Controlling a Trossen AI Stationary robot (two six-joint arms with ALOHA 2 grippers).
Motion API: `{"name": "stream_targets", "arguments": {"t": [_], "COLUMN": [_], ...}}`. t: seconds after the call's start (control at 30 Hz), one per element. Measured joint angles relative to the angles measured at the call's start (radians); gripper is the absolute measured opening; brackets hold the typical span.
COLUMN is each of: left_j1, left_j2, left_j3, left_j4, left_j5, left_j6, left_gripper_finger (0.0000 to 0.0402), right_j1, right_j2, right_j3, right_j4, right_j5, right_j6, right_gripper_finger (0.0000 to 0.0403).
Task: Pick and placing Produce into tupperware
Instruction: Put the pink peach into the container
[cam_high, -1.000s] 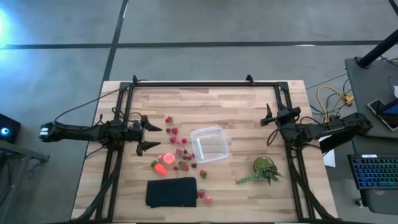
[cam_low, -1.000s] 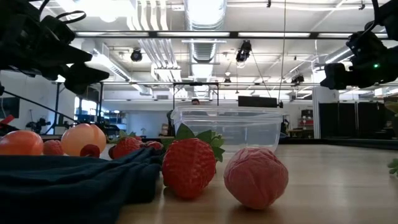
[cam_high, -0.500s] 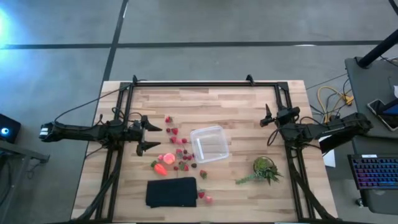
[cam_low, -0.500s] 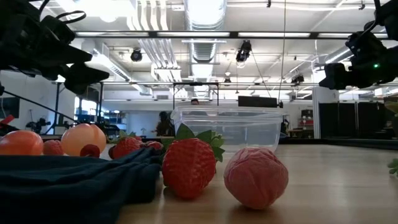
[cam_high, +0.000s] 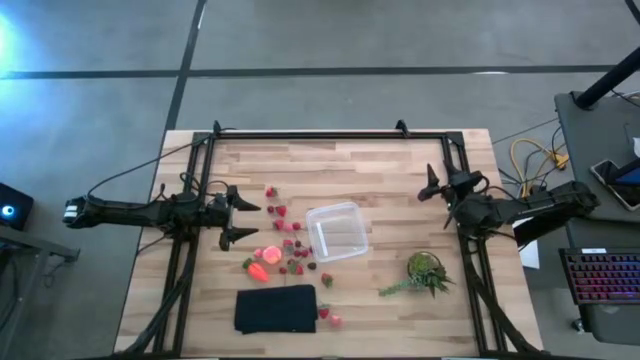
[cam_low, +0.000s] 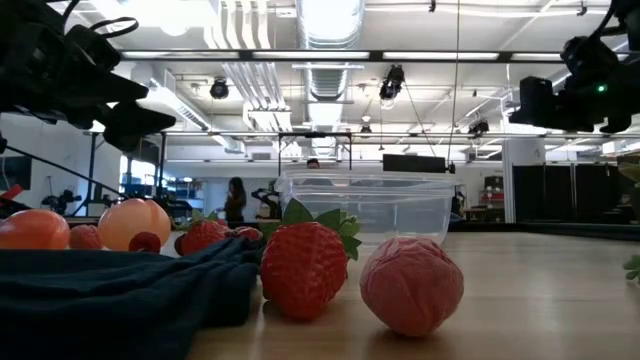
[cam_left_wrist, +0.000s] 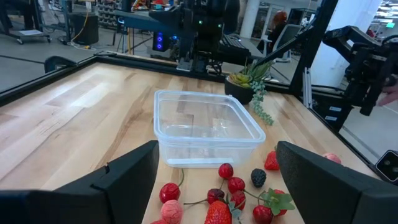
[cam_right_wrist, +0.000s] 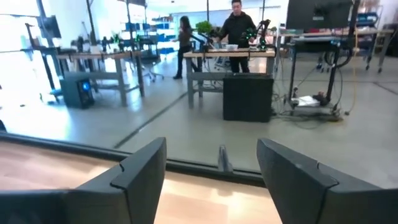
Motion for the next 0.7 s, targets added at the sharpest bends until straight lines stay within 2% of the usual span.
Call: {"name": "stream_targets", "arguments": {"t": [0.13, 0.2, 0.43, 0.7], "left_j1": [0.000, 0.000, 0.000, 0.000], "left_j2": [0.000, 0.000, 0.000, 0.000], "left_j3": [0.000, 0.000, 0.000, 0.000], "left_j4": [0.000, 0.000, 0.000, 0.000], "left_j5": [0.000, 0.000, 0.000, 0.000], "left_j6": [0.000, 0.000, 0.000, 0.000], "left_gripper_finger": [0.0310, 0.0310, 0.0310, 0.0310], "right_j1": [0.000, 0.000, 0.000, 0.000], "right_j2": [0.000, 0.000, 0.000, 0.000], "right_j3": [0.000, 0.000, 0.000, 0.000], "right_j4": [0.010, 0.022, 0.026, 0.037], "right_j5": [-0.004, -0.033, -0.244, -0.265], "right_j6": [-0.095, -0.067, 0.438, 0.860], "right_gripper_finger": [0.0243, 0.0241, 0.0244, 0.0241]}}
